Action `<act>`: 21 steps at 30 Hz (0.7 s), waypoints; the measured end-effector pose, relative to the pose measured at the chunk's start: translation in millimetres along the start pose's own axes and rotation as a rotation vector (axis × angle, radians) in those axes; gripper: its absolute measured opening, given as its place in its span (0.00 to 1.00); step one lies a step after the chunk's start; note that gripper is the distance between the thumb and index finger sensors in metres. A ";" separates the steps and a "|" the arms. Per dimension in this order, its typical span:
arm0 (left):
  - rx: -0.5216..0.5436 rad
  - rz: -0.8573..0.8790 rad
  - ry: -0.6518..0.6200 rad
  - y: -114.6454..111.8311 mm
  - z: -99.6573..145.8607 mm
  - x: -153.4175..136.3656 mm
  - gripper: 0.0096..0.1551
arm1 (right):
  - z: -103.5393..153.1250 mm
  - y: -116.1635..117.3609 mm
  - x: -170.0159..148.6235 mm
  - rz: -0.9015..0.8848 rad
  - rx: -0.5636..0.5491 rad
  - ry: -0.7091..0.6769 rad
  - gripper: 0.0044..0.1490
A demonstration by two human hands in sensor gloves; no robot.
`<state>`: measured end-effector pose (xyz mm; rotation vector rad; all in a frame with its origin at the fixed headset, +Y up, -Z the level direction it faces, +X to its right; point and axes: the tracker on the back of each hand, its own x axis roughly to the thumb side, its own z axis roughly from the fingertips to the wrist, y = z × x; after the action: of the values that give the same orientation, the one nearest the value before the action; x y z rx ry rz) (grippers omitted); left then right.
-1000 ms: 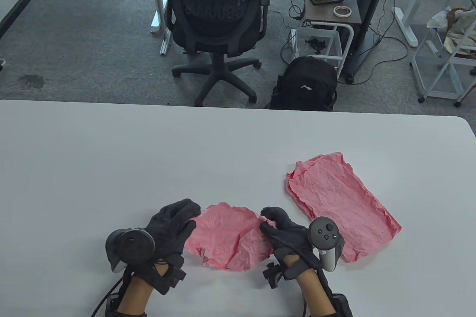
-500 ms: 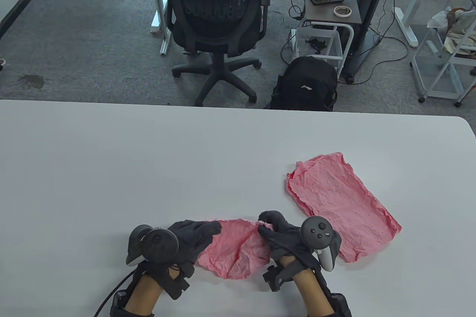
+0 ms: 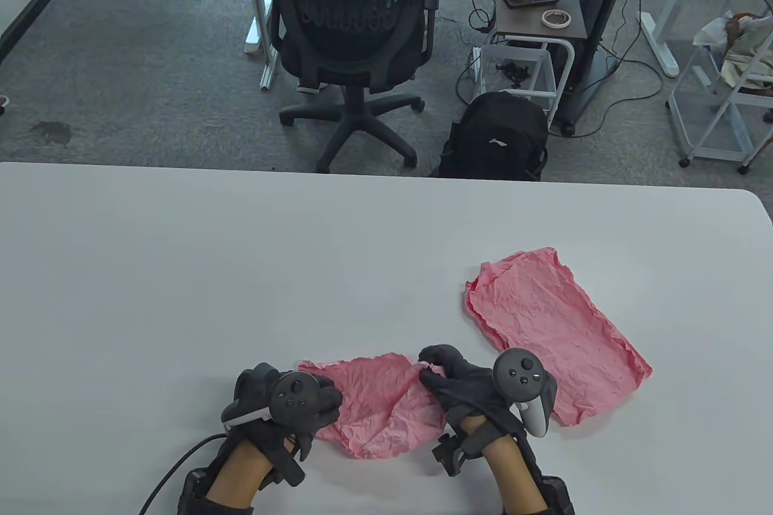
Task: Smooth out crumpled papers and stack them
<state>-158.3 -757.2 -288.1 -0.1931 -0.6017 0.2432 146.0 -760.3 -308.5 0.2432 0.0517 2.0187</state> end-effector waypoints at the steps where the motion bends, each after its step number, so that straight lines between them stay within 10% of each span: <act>1: -0.027 0.032 0.007 -0.3 0.3 -1.1 0.25 | -0.4 -0.8 0.1 0.005 0.002 -0.001 0.28; 14: -0.201 -0.007 0.057 -12.6 -1.3 -8.4 0.39 | -0.8 -10.7 -4.7 0.062 -0.037 0.037 0.28; 21: -0.110 0.084 0.045 -9.3 -0.2 -11.5 0.25 | 0.7 -17.5 -3.6 0.208 -0.104 0.029 0.32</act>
<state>-165.9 -769.3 -292.1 -0.3293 -0.5638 0.2862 163.1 -755.8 -310.9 0.1584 -0.0630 2.2247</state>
